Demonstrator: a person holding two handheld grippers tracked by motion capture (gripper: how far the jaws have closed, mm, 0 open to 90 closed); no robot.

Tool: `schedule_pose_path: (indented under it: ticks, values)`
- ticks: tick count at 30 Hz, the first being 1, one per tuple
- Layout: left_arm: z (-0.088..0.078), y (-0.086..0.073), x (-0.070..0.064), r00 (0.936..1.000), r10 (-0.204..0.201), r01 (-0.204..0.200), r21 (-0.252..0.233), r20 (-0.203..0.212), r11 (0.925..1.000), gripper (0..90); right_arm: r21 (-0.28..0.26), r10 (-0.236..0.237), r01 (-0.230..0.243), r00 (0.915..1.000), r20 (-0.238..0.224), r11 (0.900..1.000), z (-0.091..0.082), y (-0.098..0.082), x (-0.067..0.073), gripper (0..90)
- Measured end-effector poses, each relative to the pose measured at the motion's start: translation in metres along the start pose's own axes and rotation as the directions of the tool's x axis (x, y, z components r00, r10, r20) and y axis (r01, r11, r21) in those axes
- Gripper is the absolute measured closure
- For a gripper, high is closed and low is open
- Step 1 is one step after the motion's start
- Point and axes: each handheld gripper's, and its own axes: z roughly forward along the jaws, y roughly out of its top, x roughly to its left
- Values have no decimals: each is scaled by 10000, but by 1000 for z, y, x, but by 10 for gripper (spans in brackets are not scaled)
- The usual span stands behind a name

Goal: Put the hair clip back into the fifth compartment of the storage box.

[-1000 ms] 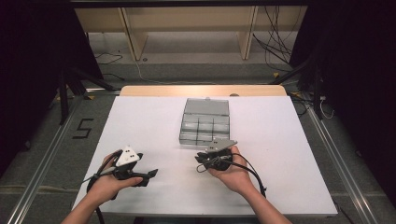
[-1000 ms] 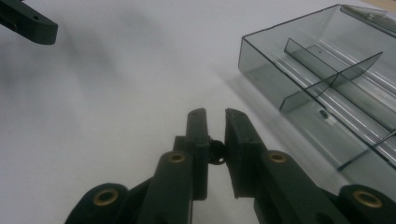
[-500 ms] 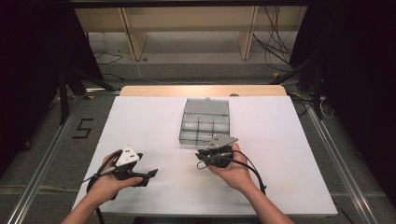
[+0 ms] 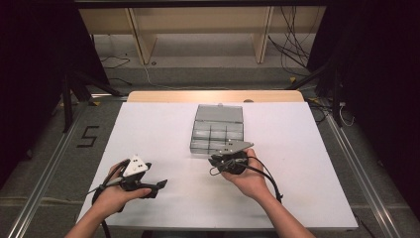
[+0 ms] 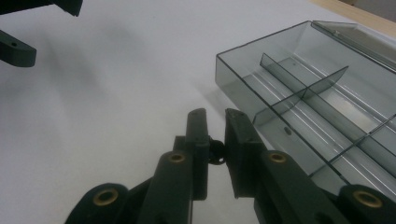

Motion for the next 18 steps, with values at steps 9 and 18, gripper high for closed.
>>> schedule_pose_path:
  ticks: [9, 18]
  values:
    - [0, 0, 0, 10000, -4, 4, 0, 3, 10000, 180, 4, -11, 11, 10000, 88, 10000, 0, 4, -5, 807]
    - [0, 0, 0, 10000, -12, 12, 5, 20, 10000, 180, 39, 71, -71, 9998, 161, 10000, 0, 7, -9, 807]
